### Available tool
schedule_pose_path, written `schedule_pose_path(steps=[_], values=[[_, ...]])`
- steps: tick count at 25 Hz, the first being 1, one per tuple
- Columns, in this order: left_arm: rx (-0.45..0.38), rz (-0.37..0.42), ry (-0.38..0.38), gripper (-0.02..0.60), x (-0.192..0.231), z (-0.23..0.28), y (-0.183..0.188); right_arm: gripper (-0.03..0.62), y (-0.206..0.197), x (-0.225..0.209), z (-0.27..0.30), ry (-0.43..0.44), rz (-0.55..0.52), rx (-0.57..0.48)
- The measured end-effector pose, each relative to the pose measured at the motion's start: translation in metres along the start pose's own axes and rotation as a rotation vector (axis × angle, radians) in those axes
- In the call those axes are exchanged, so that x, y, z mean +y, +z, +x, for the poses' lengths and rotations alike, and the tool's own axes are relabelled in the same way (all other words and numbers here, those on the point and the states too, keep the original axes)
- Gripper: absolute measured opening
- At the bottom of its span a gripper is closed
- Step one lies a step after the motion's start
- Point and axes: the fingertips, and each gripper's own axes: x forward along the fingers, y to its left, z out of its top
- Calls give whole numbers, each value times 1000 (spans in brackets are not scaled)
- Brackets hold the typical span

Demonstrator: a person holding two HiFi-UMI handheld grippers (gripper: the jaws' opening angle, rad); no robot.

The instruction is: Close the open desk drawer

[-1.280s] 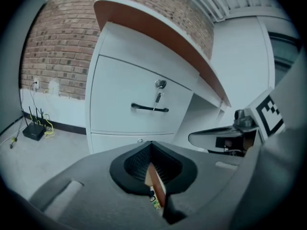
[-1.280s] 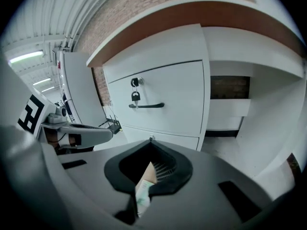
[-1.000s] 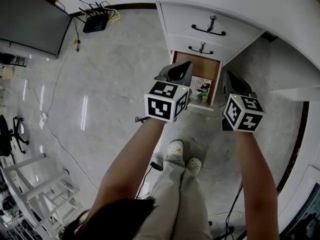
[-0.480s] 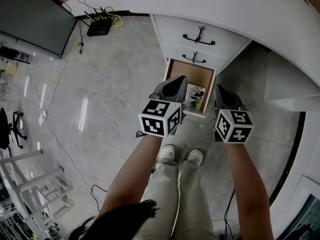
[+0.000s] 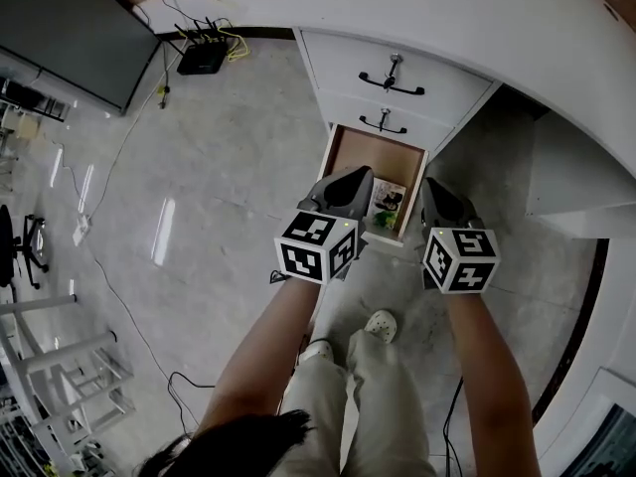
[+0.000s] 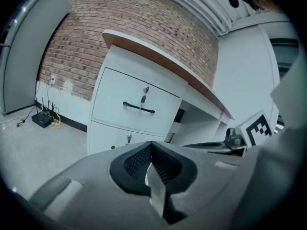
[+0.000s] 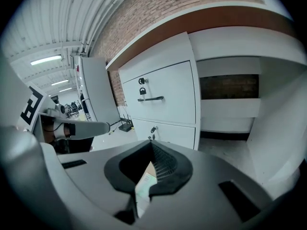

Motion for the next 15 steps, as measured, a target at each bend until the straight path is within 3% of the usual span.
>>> schedule_pose_path(steps=[8, 15], values=[[-31, 46, -32, 6, 19, 15, -59, 9, -49, 3, 26, 2, -128, -40], [-61, 143, -77, 6, 41, 36, -94, 10, -80, 0, 58, 3, -176, -92]])
